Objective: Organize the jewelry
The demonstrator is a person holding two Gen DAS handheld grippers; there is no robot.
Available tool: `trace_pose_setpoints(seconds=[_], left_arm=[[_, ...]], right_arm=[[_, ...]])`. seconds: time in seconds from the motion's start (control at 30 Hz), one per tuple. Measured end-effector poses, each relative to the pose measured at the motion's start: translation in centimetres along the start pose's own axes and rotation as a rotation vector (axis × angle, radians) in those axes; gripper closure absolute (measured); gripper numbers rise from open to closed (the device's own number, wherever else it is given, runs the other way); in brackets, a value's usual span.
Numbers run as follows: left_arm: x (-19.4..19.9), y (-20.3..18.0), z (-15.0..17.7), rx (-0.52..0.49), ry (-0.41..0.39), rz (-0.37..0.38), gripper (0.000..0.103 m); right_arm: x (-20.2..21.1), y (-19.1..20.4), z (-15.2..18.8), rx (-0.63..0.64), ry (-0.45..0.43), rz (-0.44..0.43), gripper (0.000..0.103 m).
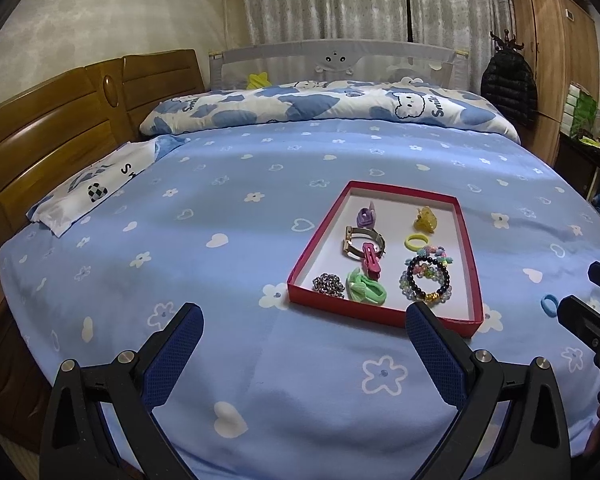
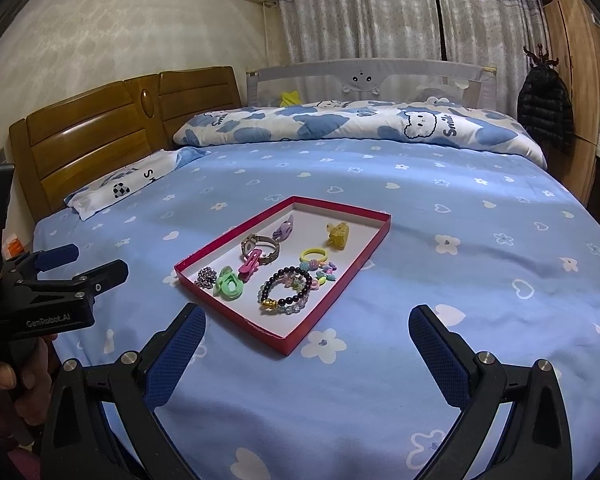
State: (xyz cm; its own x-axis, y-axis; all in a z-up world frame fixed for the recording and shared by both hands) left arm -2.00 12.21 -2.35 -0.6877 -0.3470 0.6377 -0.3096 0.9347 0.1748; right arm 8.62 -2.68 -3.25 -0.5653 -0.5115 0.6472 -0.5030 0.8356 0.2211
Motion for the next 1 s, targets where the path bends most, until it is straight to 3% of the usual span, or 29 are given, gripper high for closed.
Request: trace_pose_setpoints(seconds=[1.0], left_arm=[[-0.02,0.3,0.12,0.006,0.0,-0.006,0.001]], right_arm=[[-0.27,0.6,0.18,0.0,0.004,-0.007,0.001]])
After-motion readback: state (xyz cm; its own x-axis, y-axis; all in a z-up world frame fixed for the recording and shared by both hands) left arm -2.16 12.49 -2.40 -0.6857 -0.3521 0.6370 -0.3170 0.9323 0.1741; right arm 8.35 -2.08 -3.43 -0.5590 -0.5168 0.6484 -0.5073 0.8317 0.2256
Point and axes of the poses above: each gripper's, at about its wrist camera, not at the fingertips, and x roughly against the way its jaws point, y to its left, z to its underside, the point moved 6 cm from there along -x, roughly the way its jaws point, and after that the axes turned 9 degrees about -x, right-handed, at the moved point
